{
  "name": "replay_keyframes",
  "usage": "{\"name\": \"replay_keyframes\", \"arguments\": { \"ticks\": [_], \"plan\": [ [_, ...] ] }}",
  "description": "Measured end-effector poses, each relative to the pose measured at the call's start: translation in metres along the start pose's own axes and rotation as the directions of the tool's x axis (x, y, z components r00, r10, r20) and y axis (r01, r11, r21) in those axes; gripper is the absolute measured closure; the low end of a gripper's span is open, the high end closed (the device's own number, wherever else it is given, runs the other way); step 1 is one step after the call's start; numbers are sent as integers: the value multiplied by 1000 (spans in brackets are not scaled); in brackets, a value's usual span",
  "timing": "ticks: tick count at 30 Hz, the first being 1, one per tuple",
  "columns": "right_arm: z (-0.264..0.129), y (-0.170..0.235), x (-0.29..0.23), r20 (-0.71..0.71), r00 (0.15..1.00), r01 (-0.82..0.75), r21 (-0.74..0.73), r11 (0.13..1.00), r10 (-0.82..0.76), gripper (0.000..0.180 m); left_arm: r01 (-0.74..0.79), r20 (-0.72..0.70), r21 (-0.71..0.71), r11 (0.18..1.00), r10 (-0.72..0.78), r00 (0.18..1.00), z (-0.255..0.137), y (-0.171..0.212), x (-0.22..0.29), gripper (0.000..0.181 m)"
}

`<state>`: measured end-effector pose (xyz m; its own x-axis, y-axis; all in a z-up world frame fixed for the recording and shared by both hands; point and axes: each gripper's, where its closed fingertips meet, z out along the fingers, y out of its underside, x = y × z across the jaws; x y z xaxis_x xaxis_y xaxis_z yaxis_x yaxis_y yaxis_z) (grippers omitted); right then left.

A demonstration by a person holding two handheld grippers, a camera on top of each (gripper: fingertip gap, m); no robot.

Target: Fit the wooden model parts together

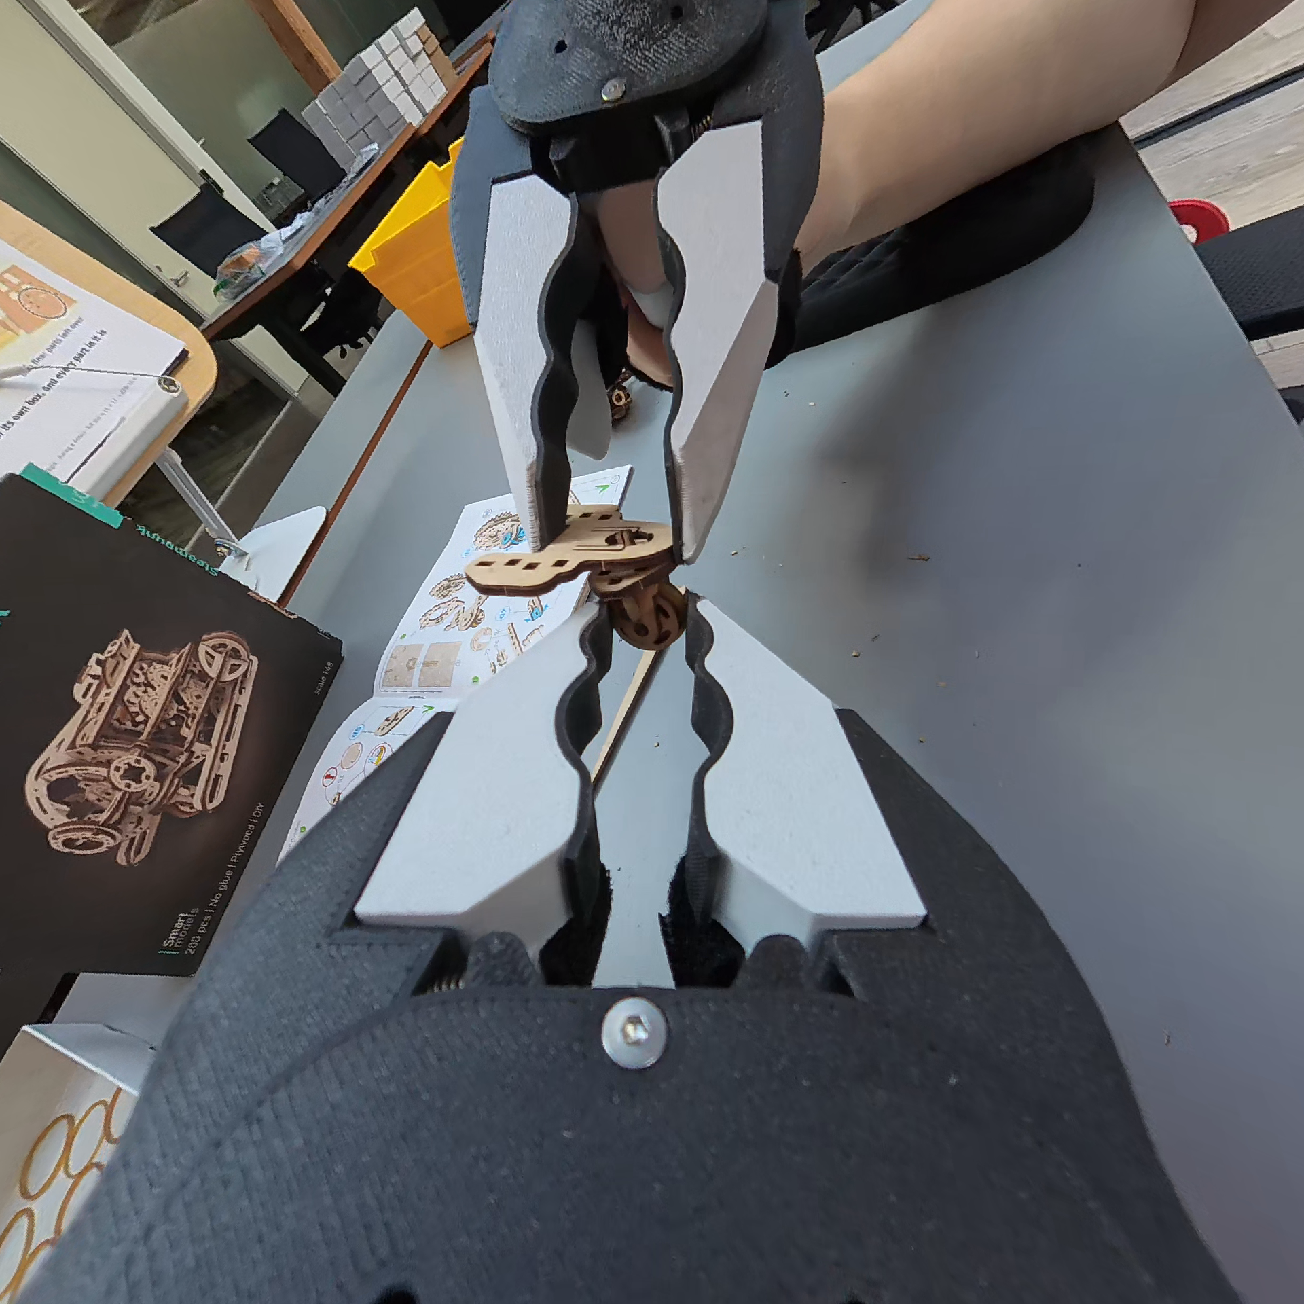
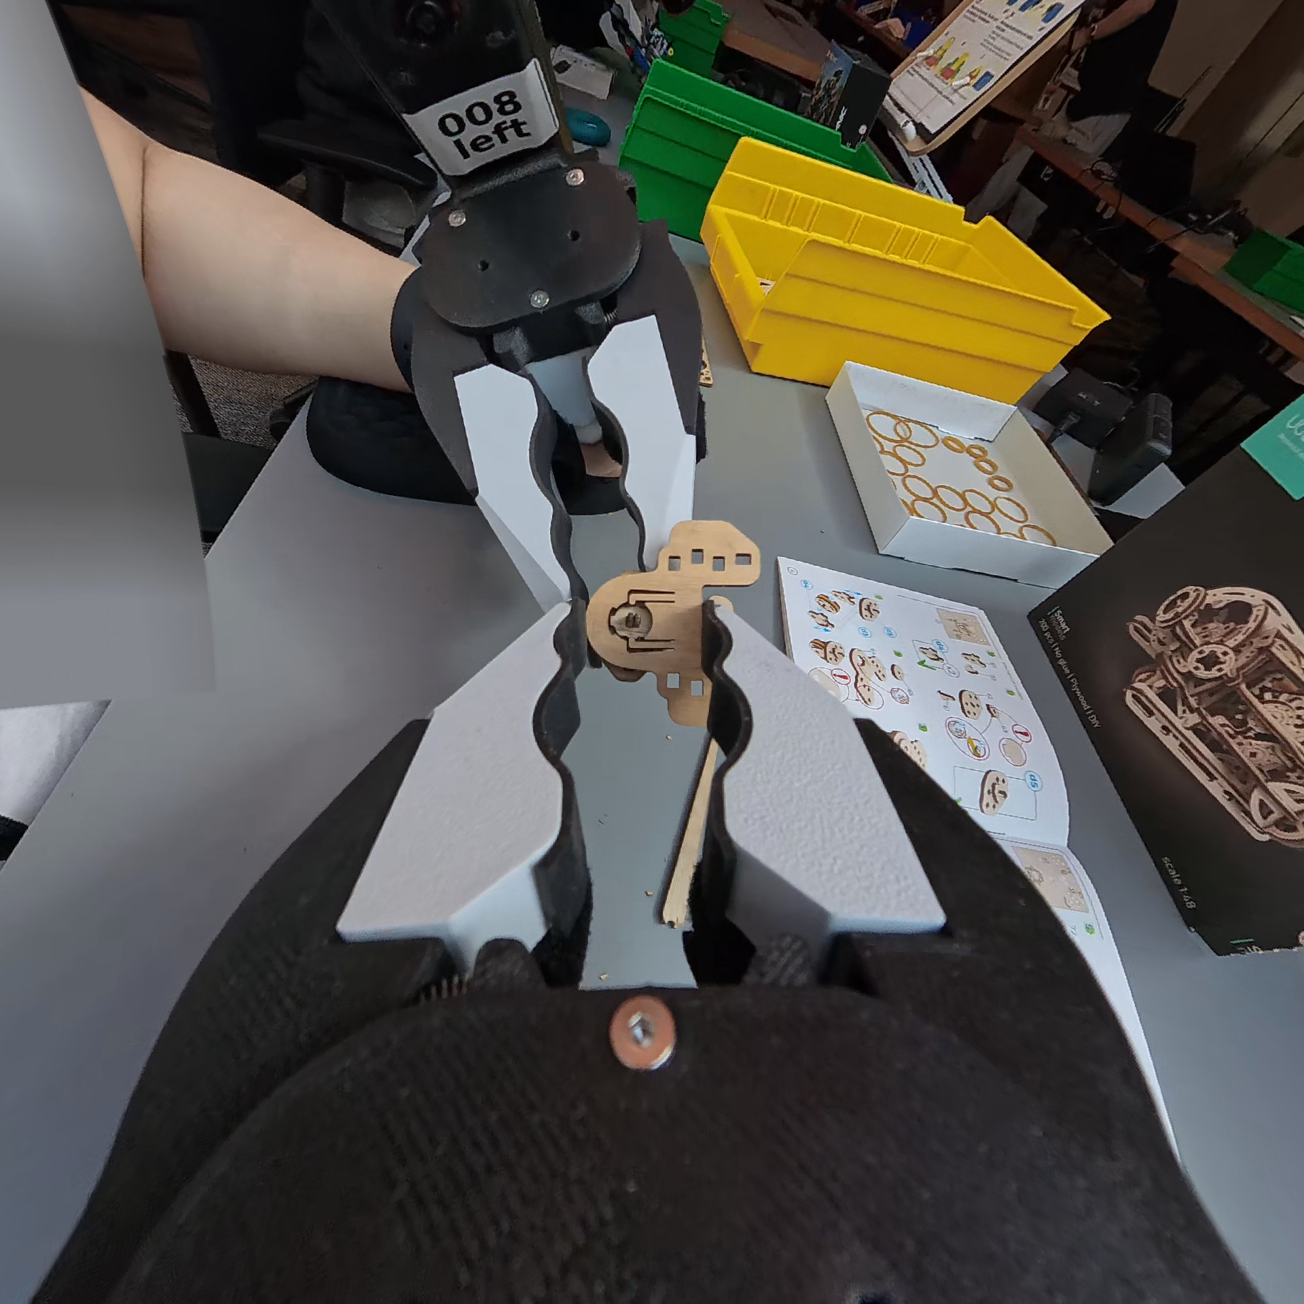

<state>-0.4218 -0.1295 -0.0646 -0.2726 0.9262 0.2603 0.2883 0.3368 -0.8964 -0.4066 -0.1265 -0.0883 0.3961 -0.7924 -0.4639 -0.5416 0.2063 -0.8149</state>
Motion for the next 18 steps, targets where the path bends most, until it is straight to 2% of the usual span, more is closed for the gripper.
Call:
{"name": "replay_keyframes", "arguments": {
  "ticks": [5, 13, 18],
  "plan": [
    [2, 6, 0, -3, 1000, -8, -54, 999, 8, 148, -2, 2, -38, 999, 2, 1000, 3, 5, 2, 163],
    [6, 20, -8, 70, 997, -26, -88, 996, 32, 148, -22, -17, -98, 995, 20, 1000, 8, 16, 11, 163],
    [6, 21, -6, 96, 993, -66, -49, 997, 71, 148, 11, -24, -94, 995, -14, 1000, 10, 17, 11, 163]
  ]
}}
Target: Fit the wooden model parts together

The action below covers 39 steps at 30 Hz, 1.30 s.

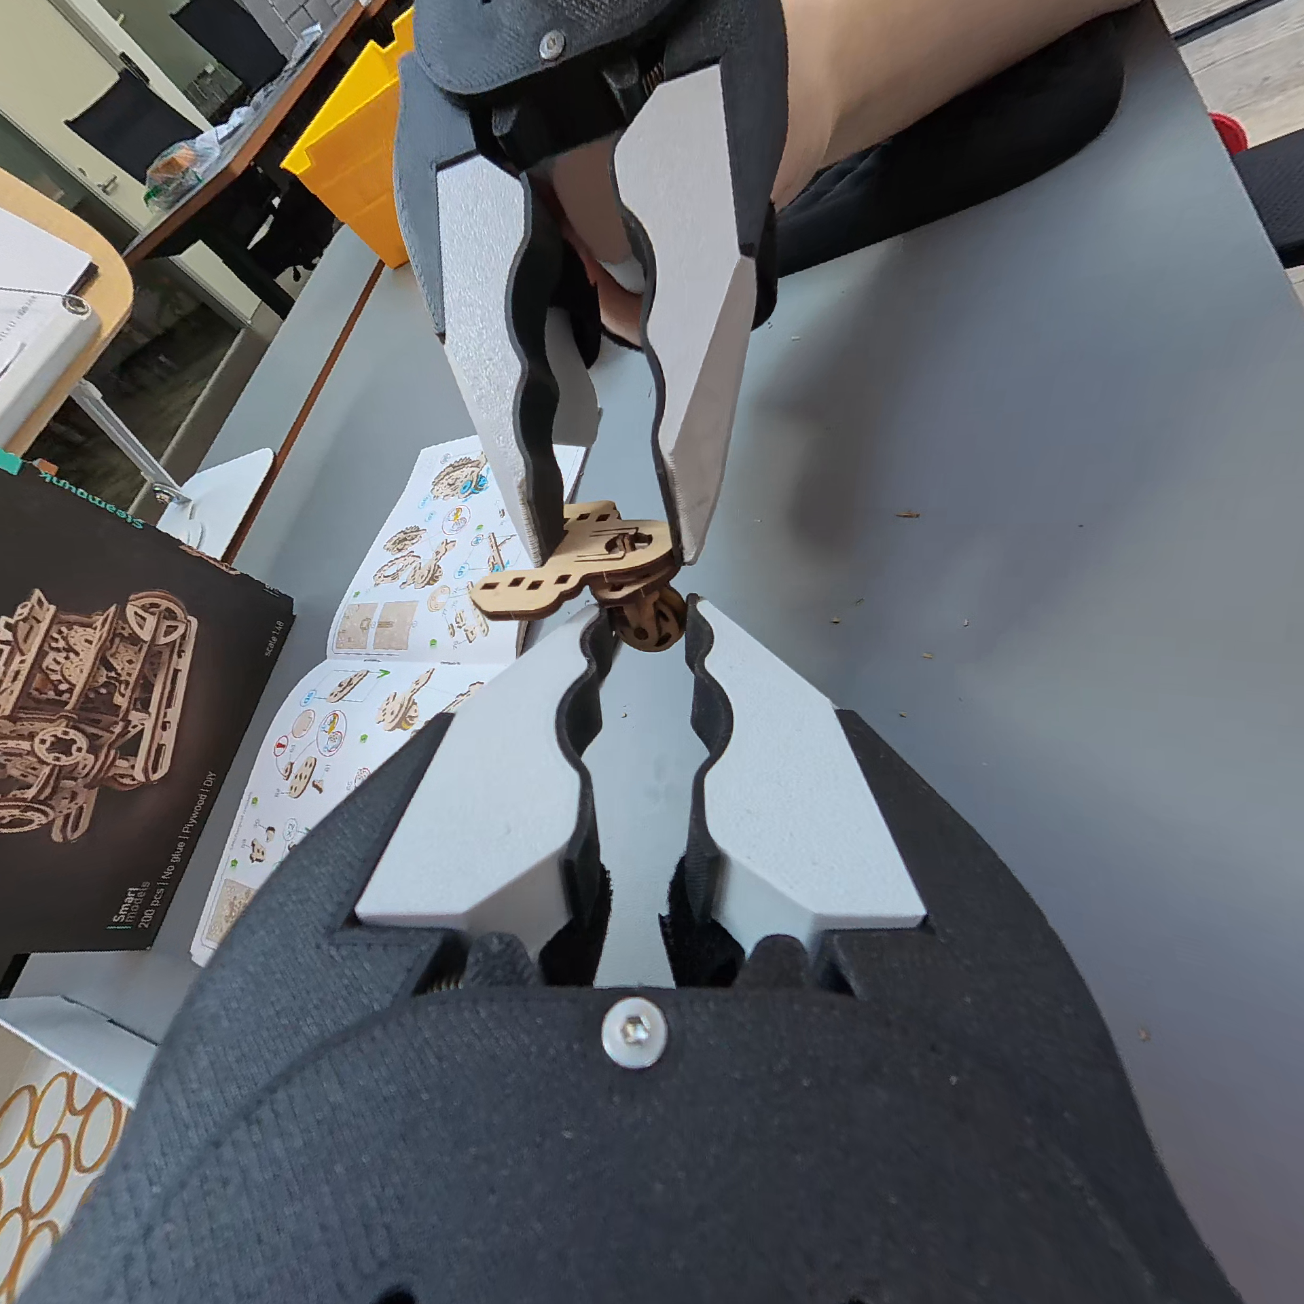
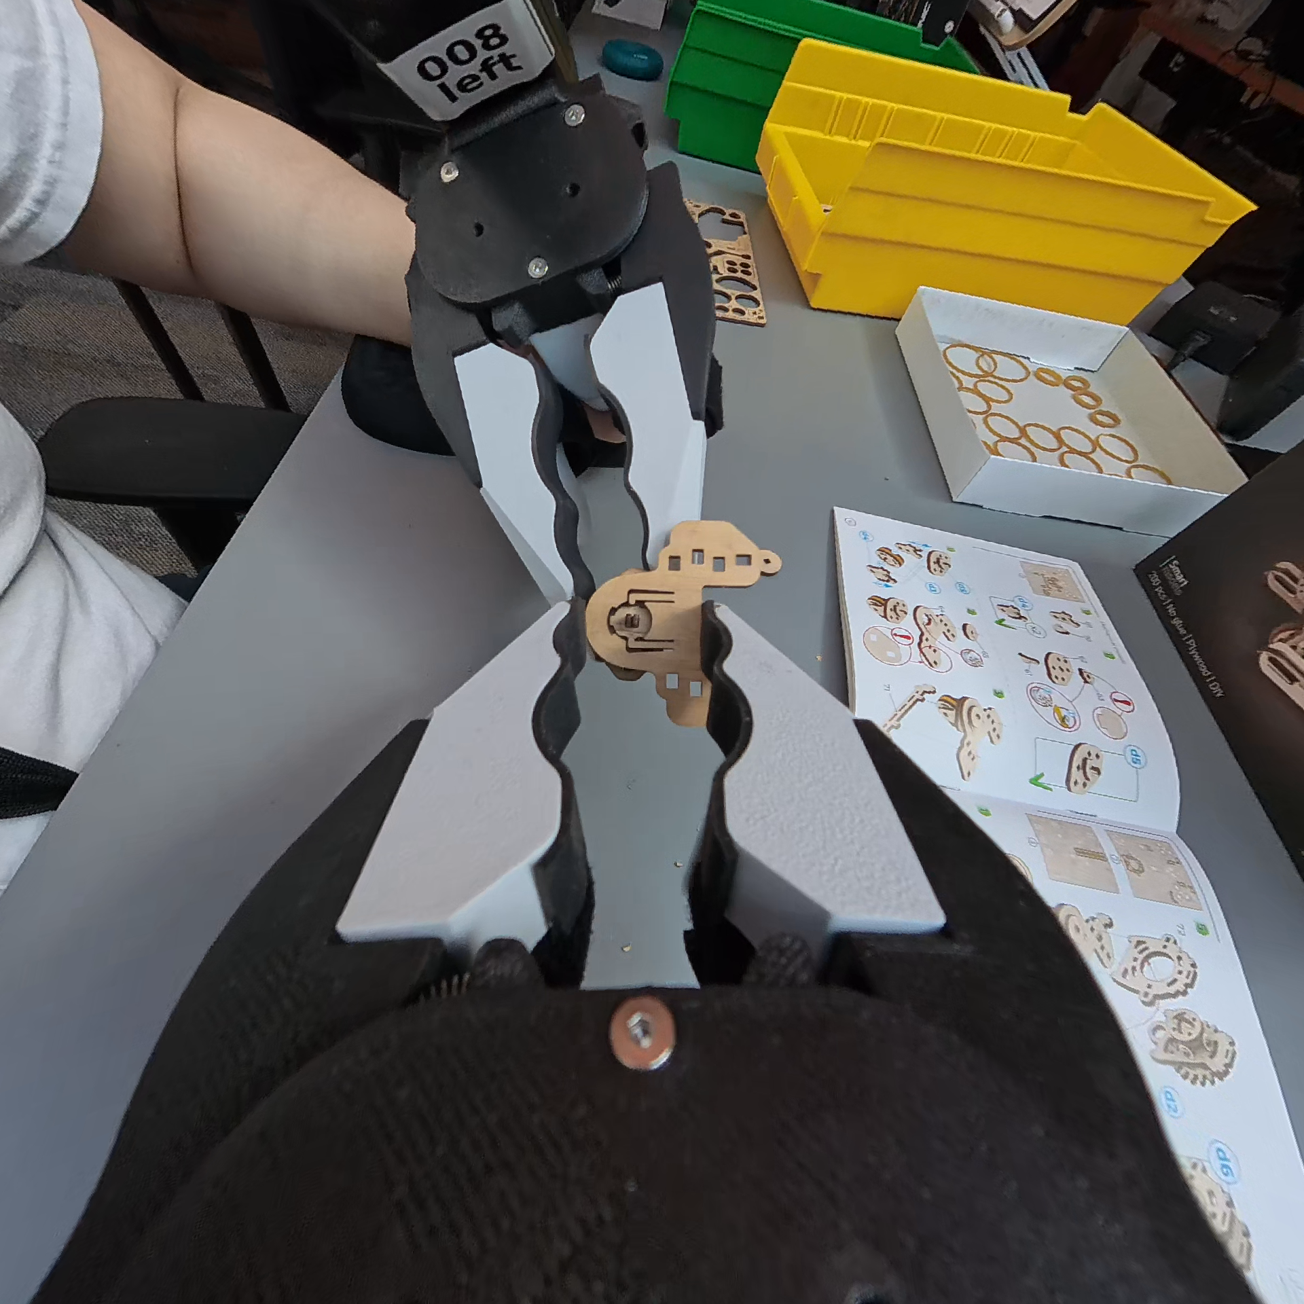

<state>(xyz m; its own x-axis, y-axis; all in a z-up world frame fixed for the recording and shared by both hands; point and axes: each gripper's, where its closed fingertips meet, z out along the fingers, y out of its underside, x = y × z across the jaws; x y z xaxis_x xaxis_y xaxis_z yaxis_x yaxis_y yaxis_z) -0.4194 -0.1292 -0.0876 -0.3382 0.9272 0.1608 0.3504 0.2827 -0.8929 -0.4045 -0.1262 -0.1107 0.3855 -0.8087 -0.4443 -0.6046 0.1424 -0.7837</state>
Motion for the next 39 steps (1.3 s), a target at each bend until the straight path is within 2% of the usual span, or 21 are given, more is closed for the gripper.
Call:
{"name": "replay_keyframes", "arguments": {
  "ticks": [7, 18, 21, 25, 34, 39],
  "plan": [
    [-4, -8, 2, 12, 1000, -16, 90, 996, 15, 148, 41, 17, 35, 999, -42, 999, -3, -7, -4, 163],
    [0, 1, -2, 87, 994, -77, 77, 994, 71, 148, 2, 23, -20, 1000, -2, 1000, -1, -1, 1, 163],
    [2, 4, -2, 81, 996, -50, 59, 997, 45, 148, -23, 20, -37, 999, 24, 1000, 1, 3, 2, 163],
    [5, 15, -4, 51, 997, 65, -23, 998, -64, 148, -143, 52, -101, 985, 149, 987, 7, 13, 5, 163],
    [8, 18, -3, 30, 995, 96, -52, 994, -94, 148, -137, 43, -110, 984, 143, 989, 9, 17, 6, 162],
    [4, 13, -3, 40, 996, 82, -13, 997, -82, 148, -118, 44, -67, 991, 121, 992, 6, 11, 4, 162]
  ]
}}
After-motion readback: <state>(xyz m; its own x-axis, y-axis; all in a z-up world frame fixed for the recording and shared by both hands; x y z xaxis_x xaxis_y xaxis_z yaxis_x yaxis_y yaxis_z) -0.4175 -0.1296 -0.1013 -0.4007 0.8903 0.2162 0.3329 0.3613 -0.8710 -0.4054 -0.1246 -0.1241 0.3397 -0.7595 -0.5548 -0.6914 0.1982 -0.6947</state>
